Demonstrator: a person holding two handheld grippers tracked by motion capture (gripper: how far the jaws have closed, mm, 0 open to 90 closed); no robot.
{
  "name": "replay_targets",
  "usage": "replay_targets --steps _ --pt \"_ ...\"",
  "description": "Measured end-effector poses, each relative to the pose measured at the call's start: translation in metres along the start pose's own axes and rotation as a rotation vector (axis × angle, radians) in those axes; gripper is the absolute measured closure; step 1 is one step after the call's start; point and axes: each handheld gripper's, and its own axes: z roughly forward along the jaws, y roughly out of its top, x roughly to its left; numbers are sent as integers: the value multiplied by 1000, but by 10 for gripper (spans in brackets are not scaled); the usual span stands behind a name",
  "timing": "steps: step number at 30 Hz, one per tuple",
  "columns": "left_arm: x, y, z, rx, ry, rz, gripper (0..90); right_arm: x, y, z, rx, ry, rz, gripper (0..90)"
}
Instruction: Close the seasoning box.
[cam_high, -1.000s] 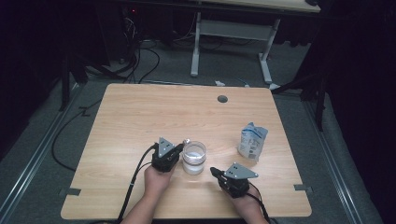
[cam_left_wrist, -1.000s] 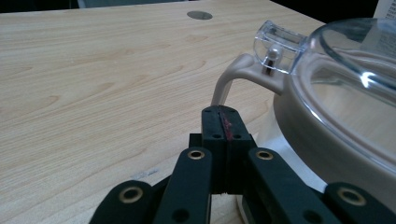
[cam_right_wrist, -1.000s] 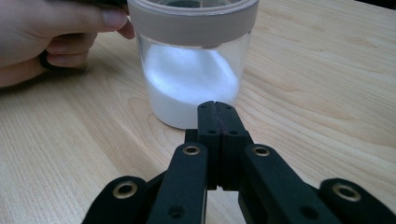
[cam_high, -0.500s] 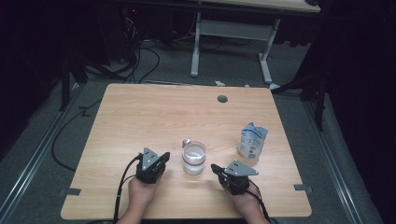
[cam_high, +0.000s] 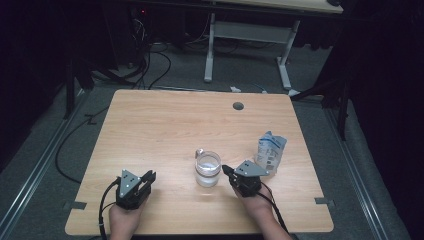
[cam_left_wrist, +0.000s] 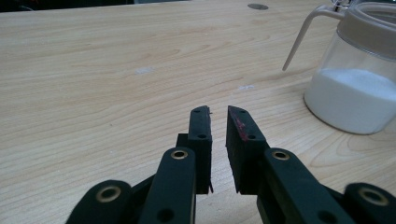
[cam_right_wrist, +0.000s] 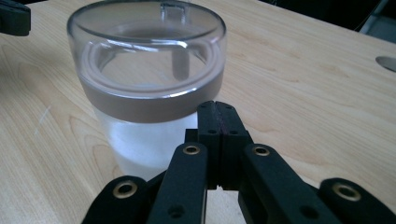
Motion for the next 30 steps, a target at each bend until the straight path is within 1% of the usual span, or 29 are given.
replay_targets --steps 2,4,9,14,15,16,24,30 --pt "1 -1 2 9 -6 -1 792 1 2 1 -2 -14 -8 899" --pt "1 -1 2 9 -8 -2 791 1 2 0 0 -8 1 899" --pt "2 -1 2 6 -8 -5 787 8 0 -3 5 3 -19 900" --pt "2 -1 2 10 -14 -3 785 18 -1 -6 -7 27 -30 900" --pt "2 -1 2 10 -15 -3 781 23 -1 -6 -8 36 -36 899" --pt "2 -1 2 11 -15 -3 781 23 -1 -6 -8 36 -36 899" --pt "4 -2 2 14 -19 -6 775 37 0 -4 -17 76 -53 899" --pt "4 -2 3 18 -21 -6 773 45 4 -4 -34 96 -65 898"
